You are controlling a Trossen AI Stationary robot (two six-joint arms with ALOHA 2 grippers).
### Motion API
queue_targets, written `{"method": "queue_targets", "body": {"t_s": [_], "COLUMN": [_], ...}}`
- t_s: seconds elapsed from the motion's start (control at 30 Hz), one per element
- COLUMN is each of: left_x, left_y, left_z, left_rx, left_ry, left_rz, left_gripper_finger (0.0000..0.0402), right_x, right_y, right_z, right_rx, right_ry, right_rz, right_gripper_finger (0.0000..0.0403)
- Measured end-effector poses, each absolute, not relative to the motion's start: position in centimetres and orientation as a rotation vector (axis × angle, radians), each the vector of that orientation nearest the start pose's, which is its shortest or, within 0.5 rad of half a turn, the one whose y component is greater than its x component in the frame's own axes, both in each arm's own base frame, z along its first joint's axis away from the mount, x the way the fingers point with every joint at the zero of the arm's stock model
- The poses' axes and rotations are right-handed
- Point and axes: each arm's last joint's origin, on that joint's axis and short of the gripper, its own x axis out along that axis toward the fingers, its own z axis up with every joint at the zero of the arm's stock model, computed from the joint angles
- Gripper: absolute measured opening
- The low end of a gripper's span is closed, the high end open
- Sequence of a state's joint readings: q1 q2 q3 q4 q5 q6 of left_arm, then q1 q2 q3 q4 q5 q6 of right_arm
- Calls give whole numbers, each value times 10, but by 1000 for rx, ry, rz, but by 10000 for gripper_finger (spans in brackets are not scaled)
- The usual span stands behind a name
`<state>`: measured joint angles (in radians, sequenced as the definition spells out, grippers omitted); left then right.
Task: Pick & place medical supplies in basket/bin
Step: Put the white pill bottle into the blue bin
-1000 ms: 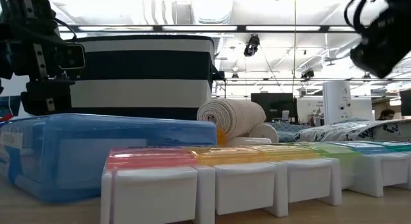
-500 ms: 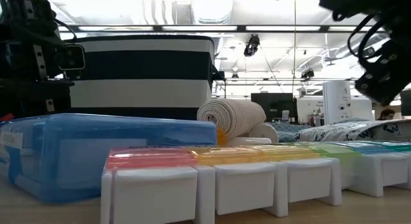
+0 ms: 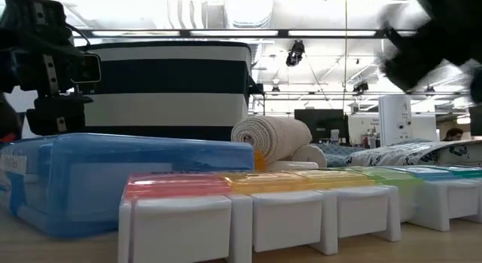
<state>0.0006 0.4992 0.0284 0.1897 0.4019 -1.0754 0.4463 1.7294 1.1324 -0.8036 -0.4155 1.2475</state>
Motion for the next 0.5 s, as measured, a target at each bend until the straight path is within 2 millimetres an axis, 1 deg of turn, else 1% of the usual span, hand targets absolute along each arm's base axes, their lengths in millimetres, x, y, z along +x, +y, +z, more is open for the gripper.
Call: {"method": "queue_targets", "body": {"t_s": [0.1,0.17,0.23,0.3,0.4,0.5], "left_x": [124,125,125,125,126,128], "left_y": [-11,-11,-11,-11,-11,-11], "left_z": [146,146,147,147,151,164], "left_rx": [-1126,-1144,-1149,-1150,-1148,-1122], "left_ry": [468,470,467,463,452,408], "left_rz": [-208,-204,-206,-208,-215,-244], "left_gripper_finger": [228,228,228,228,228,228], "right_x": [307,323,339,352,374,395], "right_y": [133,117,94,68,27,-16], "right_z": [228,264,302,338,375,389], "right_rx": [923,891,842,779,688,566], "right_ry": [1397,1178,965,799,624,583], "right_rz": [-267,-292,-323,-319,-295,-326], "right_gripper_finger": [161,161,161,161,161,161]}}
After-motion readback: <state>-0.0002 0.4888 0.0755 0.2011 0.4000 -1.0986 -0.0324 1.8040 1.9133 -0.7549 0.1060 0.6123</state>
